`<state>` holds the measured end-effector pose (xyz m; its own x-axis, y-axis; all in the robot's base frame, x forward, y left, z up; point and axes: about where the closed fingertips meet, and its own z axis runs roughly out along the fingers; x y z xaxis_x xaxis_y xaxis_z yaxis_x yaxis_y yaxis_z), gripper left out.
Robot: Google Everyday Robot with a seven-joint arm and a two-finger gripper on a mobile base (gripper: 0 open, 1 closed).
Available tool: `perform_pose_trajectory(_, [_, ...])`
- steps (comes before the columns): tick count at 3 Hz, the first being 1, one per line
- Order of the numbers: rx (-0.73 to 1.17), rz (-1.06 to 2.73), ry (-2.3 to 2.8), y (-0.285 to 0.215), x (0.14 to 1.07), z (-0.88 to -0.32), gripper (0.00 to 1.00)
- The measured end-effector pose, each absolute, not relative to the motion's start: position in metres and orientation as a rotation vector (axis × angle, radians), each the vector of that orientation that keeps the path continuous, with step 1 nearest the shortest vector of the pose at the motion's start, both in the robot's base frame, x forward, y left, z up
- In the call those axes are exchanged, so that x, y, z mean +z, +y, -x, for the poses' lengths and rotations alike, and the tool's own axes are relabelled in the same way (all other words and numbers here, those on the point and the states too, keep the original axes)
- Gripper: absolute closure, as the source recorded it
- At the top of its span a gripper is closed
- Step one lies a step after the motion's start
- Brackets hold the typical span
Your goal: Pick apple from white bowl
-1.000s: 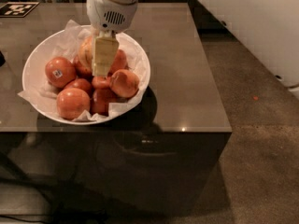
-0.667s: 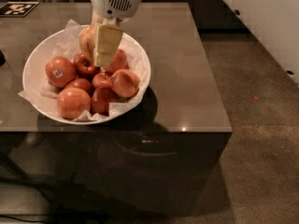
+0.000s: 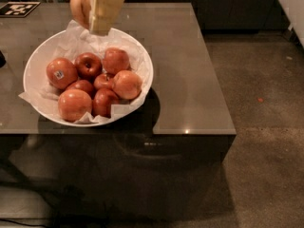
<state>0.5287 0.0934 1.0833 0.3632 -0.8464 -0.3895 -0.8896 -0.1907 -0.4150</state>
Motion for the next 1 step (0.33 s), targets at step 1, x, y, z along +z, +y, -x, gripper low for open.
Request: perform_pose_trajectory(1, [0.098,2.039,1.494,0.0954,1.0847,-0.5304,1.0])
